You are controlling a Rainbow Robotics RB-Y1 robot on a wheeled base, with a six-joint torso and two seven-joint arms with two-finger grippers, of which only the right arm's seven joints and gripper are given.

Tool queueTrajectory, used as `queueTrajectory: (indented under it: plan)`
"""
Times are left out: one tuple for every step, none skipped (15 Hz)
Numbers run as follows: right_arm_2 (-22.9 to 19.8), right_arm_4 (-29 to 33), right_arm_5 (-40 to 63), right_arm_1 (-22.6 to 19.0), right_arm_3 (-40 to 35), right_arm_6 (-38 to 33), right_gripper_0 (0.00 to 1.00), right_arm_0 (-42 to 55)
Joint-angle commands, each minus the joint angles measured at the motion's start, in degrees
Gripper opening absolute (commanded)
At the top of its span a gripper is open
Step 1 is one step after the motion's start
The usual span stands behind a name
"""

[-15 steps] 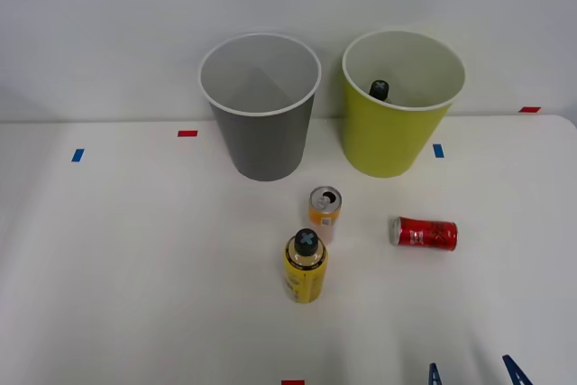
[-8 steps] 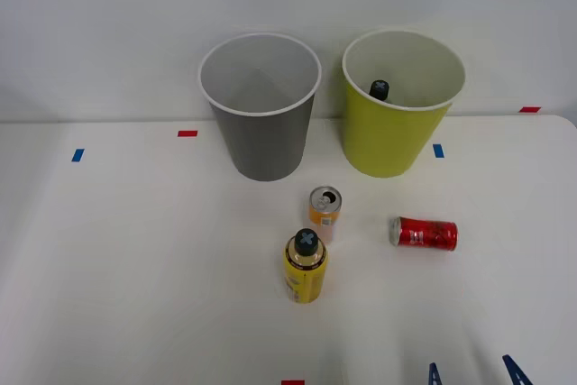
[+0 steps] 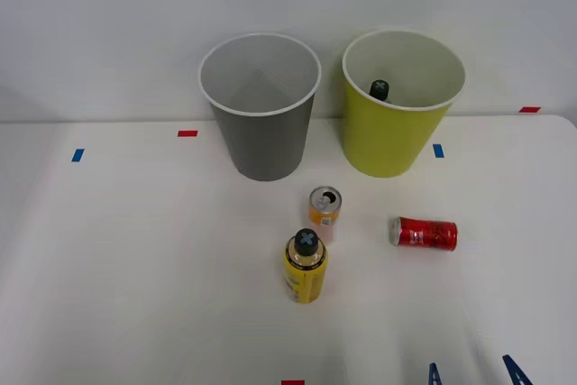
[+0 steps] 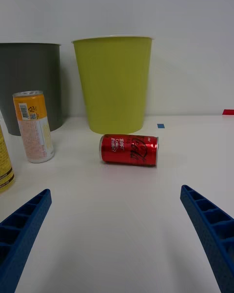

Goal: Put cans in the gray bin, plastic bottles in the light green bin

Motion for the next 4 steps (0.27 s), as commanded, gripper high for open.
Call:
queueTrajectory:
  plan:
    - [0.0, 0.0, 0.0, 0.0, 0.0, 0.0, 0.91, 0.0]
    - [0.0, 0.0, 0.0, 0.0, 0.0, 0.0, 0.91, 0.0]
    - [0.0, 0.0, 0.0, 0.0, 0.0, 0.0, 0.91, 0.0]
    - [0.0, 0.0, 0.0, 0.0, 0.0, 0.0, 0.92, 0.0]
